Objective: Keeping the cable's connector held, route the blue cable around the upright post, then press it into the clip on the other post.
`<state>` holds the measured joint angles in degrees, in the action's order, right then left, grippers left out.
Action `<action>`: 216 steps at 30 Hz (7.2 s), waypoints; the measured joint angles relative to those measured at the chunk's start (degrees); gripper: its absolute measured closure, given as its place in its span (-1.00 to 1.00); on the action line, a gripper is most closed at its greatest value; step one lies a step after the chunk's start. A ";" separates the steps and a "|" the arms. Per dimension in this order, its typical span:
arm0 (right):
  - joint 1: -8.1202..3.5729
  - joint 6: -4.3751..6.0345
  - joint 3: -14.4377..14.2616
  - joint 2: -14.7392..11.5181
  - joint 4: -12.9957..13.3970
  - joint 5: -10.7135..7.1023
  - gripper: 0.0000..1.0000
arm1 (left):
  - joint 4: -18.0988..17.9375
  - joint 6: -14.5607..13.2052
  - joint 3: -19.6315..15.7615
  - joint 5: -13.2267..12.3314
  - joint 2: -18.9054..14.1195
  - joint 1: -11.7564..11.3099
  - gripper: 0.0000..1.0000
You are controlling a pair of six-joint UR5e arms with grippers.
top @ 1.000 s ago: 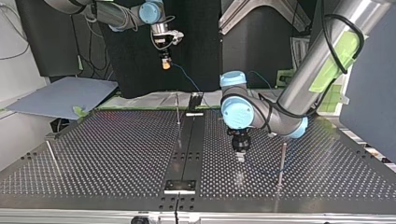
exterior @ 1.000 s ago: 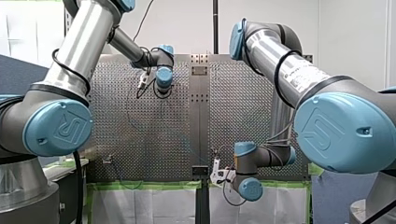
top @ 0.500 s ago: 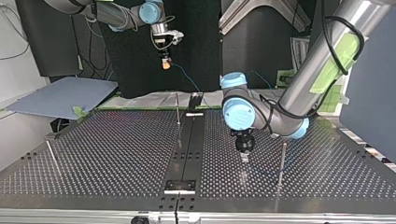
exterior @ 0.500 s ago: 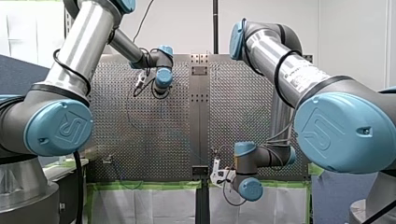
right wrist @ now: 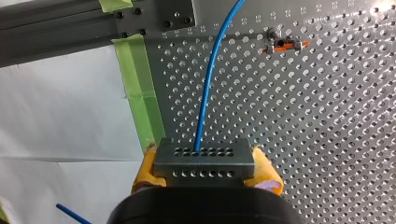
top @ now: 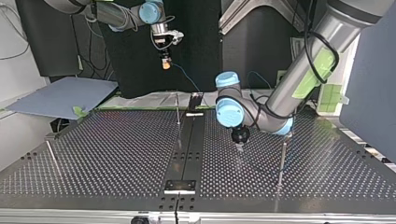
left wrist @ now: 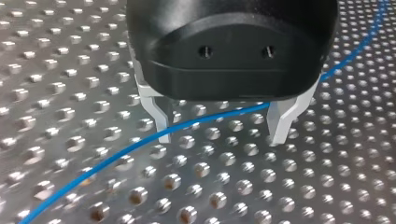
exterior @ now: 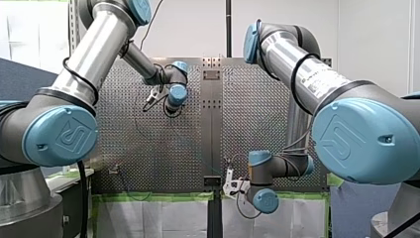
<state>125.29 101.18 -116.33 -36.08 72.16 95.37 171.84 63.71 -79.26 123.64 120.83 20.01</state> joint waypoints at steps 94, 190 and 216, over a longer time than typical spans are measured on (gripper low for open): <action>-0.59 -1.08 0.00 0.03 -0.18 -0.08 1.00 | 6.96 11.81 -0.03 -13.82 27.00 9.65 -0.98; -7.60 -5.12 1.58 -7.79 -7.65 -1.26 1.00 | -2.66 41.11 -5.38 -31.20 21.16 10.25 1.00; -12.97 -3.47 4.44 -2.27 -5.71 -6.97 1.00 | -9.60 39.80 -6.29 -24.57 21.14 10.45 1.00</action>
<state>112.32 97.71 -111.89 -38.35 66.45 88.40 162.24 103.51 -85.56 99.07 141.97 30.46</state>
